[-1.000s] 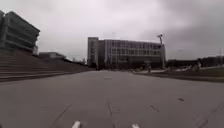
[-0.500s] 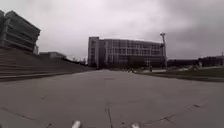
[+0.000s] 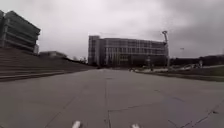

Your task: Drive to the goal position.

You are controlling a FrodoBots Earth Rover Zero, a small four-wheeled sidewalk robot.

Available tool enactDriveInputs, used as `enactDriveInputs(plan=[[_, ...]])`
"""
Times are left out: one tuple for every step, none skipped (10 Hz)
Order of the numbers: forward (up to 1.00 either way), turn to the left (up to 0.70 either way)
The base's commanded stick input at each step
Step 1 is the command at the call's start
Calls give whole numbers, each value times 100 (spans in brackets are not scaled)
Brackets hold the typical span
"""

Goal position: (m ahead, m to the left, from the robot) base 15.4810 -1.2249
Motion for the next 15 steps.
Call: enactDriveInputs(plan=[[70,0],[70,0],[70,0],[70,0],[70,0],[70,0],[70,0],[70,0],[70,0],[70,0],[70,0],[70,0],[70,0],[70,0],[70,0]])
